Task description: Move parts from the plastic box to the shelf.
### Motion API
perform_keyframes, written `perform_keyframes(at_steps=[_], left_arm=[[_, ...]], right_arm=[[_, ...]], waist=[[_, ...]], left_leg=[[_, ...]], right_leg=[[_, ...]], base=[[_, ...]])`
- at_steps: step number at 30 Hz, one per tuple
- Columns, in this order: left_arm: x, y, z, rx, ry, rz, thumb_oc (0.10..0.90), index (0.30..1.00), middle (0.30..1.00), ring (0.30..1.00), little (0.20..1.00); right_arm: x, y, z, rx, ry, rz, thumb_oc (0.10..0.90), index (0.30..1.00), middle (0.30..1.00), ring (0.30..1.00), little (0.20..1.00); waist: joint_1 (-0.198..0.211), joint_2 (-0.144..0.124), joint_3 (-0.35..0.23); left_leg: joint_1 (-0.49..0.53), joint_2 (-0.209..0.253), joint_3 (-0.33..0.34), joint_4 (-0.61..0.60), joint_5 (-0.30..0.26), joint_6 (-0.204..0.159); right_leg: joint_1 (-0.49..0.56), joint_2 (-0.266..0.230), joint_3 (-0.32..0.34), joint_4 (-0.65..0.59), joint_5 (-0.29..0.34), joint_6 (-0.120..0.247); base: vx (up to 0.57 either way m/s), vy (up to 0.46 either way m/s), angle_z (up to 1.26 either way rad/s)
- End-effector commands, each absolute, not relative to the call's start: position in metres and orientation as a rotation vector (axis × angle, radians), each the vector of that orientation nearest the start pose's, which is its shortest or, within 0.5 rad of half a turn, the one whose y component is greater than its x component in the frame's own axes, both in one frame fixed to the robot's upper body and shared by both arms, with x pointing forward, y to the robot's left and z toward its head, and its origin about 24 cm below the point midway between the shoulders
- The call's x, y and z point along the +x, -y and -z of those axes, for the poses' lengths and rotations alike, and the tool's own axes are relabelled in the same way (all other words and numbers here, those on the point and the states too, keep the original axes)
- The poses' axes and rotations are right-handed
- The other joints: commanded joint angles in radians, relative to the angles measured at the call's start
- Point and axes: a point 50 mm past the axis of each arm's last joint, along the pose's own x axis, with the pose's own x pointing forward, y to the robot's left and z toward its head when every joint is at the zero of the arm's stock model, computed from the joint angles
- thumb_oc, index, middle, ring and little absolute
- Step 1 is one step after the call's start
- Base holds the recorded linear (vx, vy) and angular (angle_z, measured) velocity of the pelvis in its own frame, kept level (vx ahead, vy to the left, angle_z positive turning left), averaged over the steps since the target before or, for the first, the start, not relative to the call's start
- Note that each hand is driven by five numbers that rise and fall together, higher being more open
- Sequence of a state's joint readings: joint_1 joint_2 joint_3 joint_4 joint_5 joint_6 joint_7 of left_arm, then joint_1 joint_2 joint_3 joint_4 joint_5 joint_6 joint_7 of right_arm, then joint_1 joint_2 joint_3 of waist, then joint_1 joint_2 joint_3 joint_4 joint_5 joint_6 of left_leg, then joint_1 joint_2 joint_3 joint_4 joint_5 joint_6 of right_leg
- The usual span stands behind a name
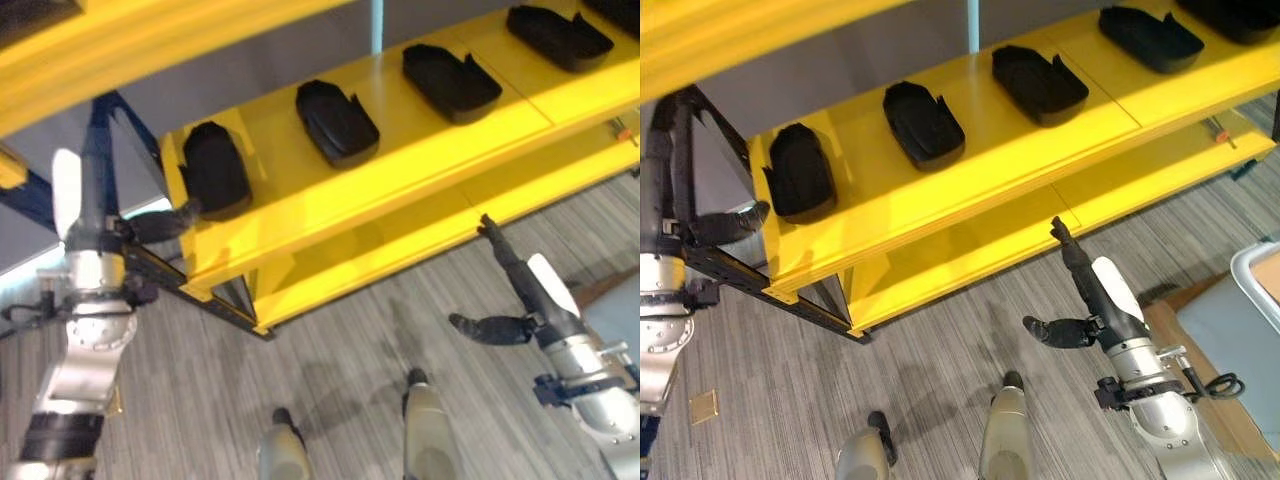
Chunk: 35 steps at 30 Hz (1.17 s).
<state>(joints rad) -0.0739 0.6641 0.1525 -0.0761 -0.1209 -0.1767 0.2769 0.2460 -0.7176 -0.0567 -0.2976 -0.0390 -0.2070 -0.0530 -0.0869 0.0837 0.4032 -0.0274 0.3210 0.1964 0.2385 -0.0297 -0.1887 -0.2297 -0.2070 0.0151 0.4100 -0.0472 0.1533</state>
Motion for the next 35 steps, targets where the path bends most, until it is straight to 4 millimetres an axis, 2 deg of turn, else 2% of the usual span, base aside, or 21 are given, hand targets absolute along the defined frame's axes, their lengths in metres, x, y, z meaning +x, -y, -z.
perform_keyframes(at_steps=[1, 5, 8, 10, 12, 13, 14, 16, 17, 22, 25, 28, 35], left_arm=[[0.253, -0.260, -0.196, 0.317, 0.660, -0.093, 0.900, 1.000, 1.000, 1.000, 1.000], [0.248, -0.227, -0.163, -0.066, 0.553, 0.115, 0.900, 1.000, 1.000, 1.000, 1.000], [0.239, -0.214, -0.140, -0.257, 0.454, 0.194, 0.900, 1.000, 1.000, 1.000, 1.000], [0.230, -0.211, -0.121, -0.340, 0.374, 0.198, 0.900, 1.000, 1.000, 1.000, 1.000], [0.226, -0.210, -0.115, -0.349, 0.351, 0.211, 0.900, 1.000, 1.000, 1.000, 1.000], [0.220, -0.208, -0.106, -0.398, 0.313, 0.219, 0.900, 1.000, 1.000, 1.000, 1.000], [0.214, -0.203, -0.088, -0.493, 0.239, 0.210, 0.900, 1.000, 1.000, 1.000, 1.000], [0.205, -0.198, -0.079, -0.515, 0.193, 0.252, 0.900, 1.000, 1.000, 1.000, 1.000], [0.191, -0.195, -0.046, -0.616, 0.065, 0.217, 0.900, 1.000, 1.000, 1.000, 1.000], [0.160, -0.202, 0.002, -0.634, -0.133, 0.072, 0.900, 1.000, 1.000, 1.000, 1.000], [0.149, -0.205, 0.019, -0.595, -0.208, 0.040, 0.900, 1.000, 1.000, 1.000, 1.000], [0.146, -0.203, 0.027, -0.575, -0.242, 0.026, 0.900, 1.000, 1.000, 1.000, 1.000], [0.147, -0.202, 0.030, -0.541, -0.250, 0.019, 0.900, 1.000, 1.000, 1.000, 1.000]], right_arm=[[0.212, 0.227, -0.146, -0.687, 0.475, -0.122, 0.900, 1.000, 1.000, 1.000, 1.000], [0.215, 0.218, -0.143, -0.644, 0.481, -0.158, 0.900, 1.000, 1.000, 1.000, 1.000], [0.214, 0.214, -0.141, -0.621, 0.482, -0.174, 0.900, 1.000, 1.000, 1.000, 1.000], [0.213, 0.213, -0.137, -0.611, 0.466, -0.184, 0.900, 1.000, 1.000, 1.000, 1.000], [0.212, 0.213, -0.135, -0.605, 0.458, -0.191, 0.900, 1.000, 1.000, 1.000, 1.000], [0.211, 0.214, -0.133, -0.588, 0.449, -0.190, 0.900, 1.000, 1.000, 1.000, 1.000], [0.211, 0.213, -0.130, -0.564, 0.437, -0.198, 0.900, 1.000, 1.000, 1.000, 1.000], [0.209, 0.214, -0.126, -0.543, 0.416, -0.200, 0.900, 1.000, 1.000, 1.000, 1.000], [0.205, 0.215, -0.119, -0.504, 0.385, -0.206, 0.900, 1.000, 1.000, 1.000, 1.000], [0.199, 0.221, -0.094, -0.359, 0.265, -0.183, 0.900, 1.000, 1.000, 1.000, 1.000], [0.196, 0.219, -0.080, -0.274, 0.195, -0.207, 0.900, 1.000, 1.000, 1.000, 1.000], [0.195, 0.216, -0.073, -0.245, 0.164, -0.226, 0.900, 1.000, 1.000, 1.000, 1.000], [0.195, 0.210, -0.067, -0.212, 0.143, -0.248, 0.900, 1.000, 1.000, 1.000, 1.000]], waist=[[-0.019, -0.048, -0.171], [-0.018, -0.041, -0.233], [-0.015, -0.042, -0.276], [-0.010, -0.043, -0.300], [-0.008, -0.044, -0.310], [-0.005, -0.047, -0.322], [-0.001, -0.051, -0.329], [0.004, -0.051, -0.348], [0.008, -0.057, -0.366], [0.020, -0.071, -0.387], [0.031, -0.080, -0.395], [0.036, -0.090, -0.399], [0.042, -0.103, -0.408]], left_leg=[[-0.046, -0.022, -0.015, -0.128, 0.206, 0.029], [0.008, -0.018, 0.002, -0.208, 0.237, 0.034], [0.038, -0.016, 0.008, -0.244, 0.251, 0.037], [0.055, -0.017, 0.012, -0.263, 0.257, 0.041], [0.059, -0.019, 0.011, -0.272, 0.262, 0.042], [0.064, -0.018, 0.011, -0.280, 0.269, 0.042], [0.071, -0.021, 0.008, -0.288, 0.270, 0.044], [0.073, -0.023, 0.004, -0.302, 0.274, 0.046], [0.081, -0.027, -0.002, -0.309, 0.272, 0.051], [0.086, -0.041, -0.020, -0.306, 0.251, 0.066], [0.095, -0.054, -0.025, -0.309, 0.238, 0.075], [0.100, -0.064, -0.028, -0.310, 0.227, 0.080], [0.109, -0.074, -0.019, -0.313, 0.216, 0.084]], right_leg=[[0.034, 0.010, -0.004, -0.058, 0.073, 0.020], [0.093, 0.017, -0.033, -0.133, 0.082, 0.019], [0.128, 0.018, -0.049, -0.174, 0.086, 0.022], [0.149, 0.017, -0.059, -0.198, 0.090, 0.023], [0.157, 0.017, -0.061, -0.211, 0.092, 0.023], [0.167, 0.017, -0.067, -0.219, 0.093, 0.024], [0.178, 0.014, -0.073, -0.225, 0.091, 0.025], [0.188, 0.016, -0.081, -0.245, 0.094, 0.024], [0.207, 0.014, -0.089, -0.261, 0.096, 0.026], [0.232, 0.000, -0.101, -0.285, 0.105, 0.027], [0.243, -0.011, -0.102, -0.291, 0.111, 0.032], [0.249, -0.019, -0.100, -0.298, 0.118, 0.037], [0.253, -0.026, -0.090, -0.322, 0.135, 0.043]], base=[[0.04, -0.044, 0.13], [0.02, -0.046, 0.05], [0.02, -0.038, -0.02], [0.00, -0.022, -0.07], [-0.01, -0.007, -0.02], [-0.04, -0.019, 0.02], [-0.03, -0.017, 0.01], [-0.03, -0.005, 0.14], [-0.03, 0.009, 0.19], [-0.04, 0.023, 0.18], [-0.02, 0.034, 0.14], [-0.02, 0.025, 0.08], [0.00, 0.004, 0.01]])
